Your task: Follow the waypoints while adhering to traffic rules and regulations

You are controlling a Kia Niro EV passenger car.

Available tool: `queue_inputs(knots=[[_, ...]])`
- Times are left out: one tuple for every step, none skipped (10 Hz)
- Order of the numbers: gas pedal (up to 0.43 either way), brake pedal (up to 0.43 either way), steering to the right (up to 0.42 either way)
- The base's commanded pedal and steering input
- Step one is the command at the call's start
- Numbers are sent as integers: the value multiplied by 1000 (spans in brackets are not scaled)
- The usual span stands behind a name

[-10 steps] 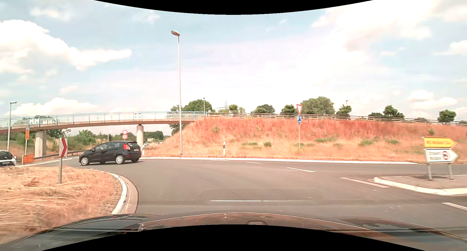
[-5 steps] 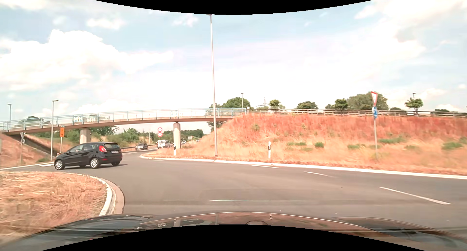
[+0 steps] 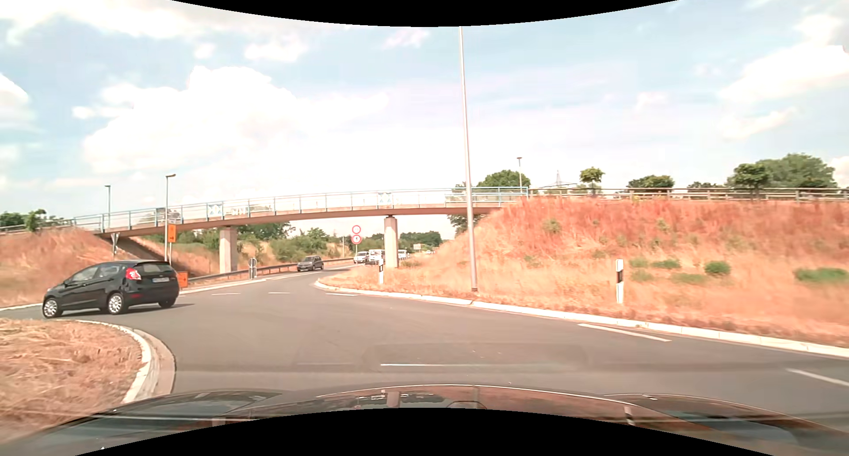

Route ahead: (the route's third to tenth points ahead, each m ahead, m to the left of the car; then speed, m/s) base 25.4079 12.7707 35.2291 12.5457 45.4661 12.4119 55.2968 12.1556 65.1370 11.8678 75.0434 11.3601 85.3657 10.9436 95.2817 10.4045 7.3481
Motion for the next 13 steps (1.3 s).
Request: queue_inputs(knots=[[169, 0, -231], [169, 0, -231], [169, 0, -231], [169, 0, -230], [169, 0, -228], [169, 0, -223], [169, 0, -212], [169, 0, -198], [169, 0, -181], [177, 0, -161], [177, 0, -142], [177, 0, -109], [177, 0, -80]])
